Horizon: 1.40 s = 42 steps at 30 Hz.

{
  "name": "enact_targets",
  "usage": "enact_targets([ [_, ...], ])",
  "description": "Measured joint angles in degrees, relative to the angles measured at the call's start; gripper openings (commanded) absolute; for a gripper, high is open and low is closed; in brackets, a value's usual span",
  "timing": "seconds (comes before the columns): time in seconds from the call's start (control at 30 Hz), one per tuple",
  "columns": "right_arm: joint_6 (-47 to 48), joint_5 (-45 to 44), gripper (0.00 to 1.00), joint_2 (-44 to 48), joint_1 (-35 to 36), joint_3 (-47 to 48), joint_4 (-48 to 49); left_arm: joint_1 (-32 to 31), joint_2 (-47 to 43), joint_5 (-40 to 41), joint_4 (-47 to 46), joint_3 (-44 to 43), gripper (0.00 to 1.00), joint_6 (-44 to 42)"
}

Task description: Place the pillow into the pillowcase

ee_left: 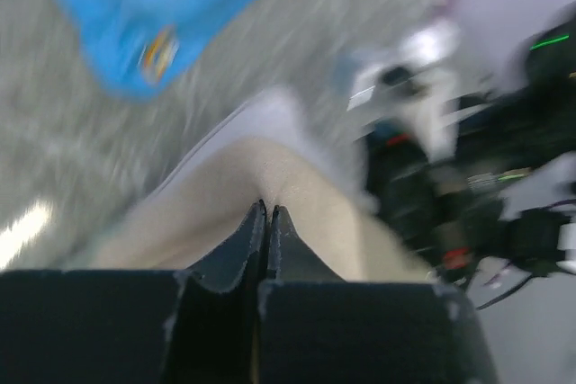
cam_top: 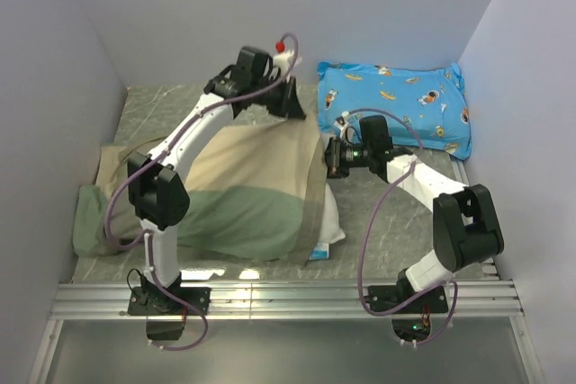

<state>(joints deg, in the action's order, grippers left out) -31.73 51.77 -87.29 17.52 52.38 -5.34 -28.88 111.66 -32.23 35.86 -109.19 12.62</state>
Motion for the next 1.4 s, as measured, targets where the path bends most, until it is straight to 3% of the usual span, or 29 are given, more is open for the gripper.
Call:
enact_targets([
  [0.13,-0.5,-0.9,0.00,-3.4,-0.6,10.1,-0.9,0.1,3.6,-6.1,-3.3,-14.0,0.00,3.9],
  [0.27,0.6,-1.6,0.00,-4.5,-3.1,22.5,0.3,0.4,1.4,-9.7,-9.8,-14.7,0.00,6.3],
  [0.4,8.8,-1.6,0.00,-3.3,-3.7,30.9,-1.0,0.3,-10.9,-10.1,-15.0,-0.5,0.00,1.7],
  [0.53,26.7,-2.4,0.00,-0.1,1.3,33.7,-10.8,0.3,-29.1,-8.2,-12.5,15.5,0.00,-13.0],
  [0.63,42.5,-6.0,0.00,4.0,9.0,30.0,-17.6,-0.6,-42.7,-7.8,-8.5,30.9,0.04,-23.9],
  [0.7,52.5,-9.7,0.00,7.6,15.5,23.4,-19.7,-3.4,-49.1,-6.2,-4.3,40.4,0.25,-30.4],
  [0.8,63.6,-15.9,0.00,10.3,24.8,12.0,-20.0,-9.4,-53.9,-3.1,2.9,50.0,0.48,-37.6],
  [0.87,68.6,-19.7,0.00,10.1,28.9,7.3,-19.2,-11.0,-55.7,0.8,6.7,53.2,0.54,-38.6],
  [0.9,71.1,-21.6,0.00,10.1,30.8,5.4,-18.0,-10.9,-56.9,3.3,8.1,53.6,0.67,-38.4],
  [1.0,76.8,-27.4,0.00,11.9,36.2,1.6,-13.3,-9.6,-62.9,10.8,9.1,52.6,0.89,-34.7],
  [1.1,82.1,-33.9,0.00,13.9,42.7,-2.3,-9.4,-8.7,-68.6,18.8,8.3,47.5,0.96,-28.4],
  [1.23,88.6,-42.1,0.00,12.9,50.0,-4.9,-7.0,-7.9,-70.0,28.7,5.6,39.3,0.96,-21.0],
  [1.4,96.0,-55.0,0.00,5.9,57.2,-4.9,-5.6,-0.2,-66.6,35.6,2.9,39.9,0.86,-15.2],
])
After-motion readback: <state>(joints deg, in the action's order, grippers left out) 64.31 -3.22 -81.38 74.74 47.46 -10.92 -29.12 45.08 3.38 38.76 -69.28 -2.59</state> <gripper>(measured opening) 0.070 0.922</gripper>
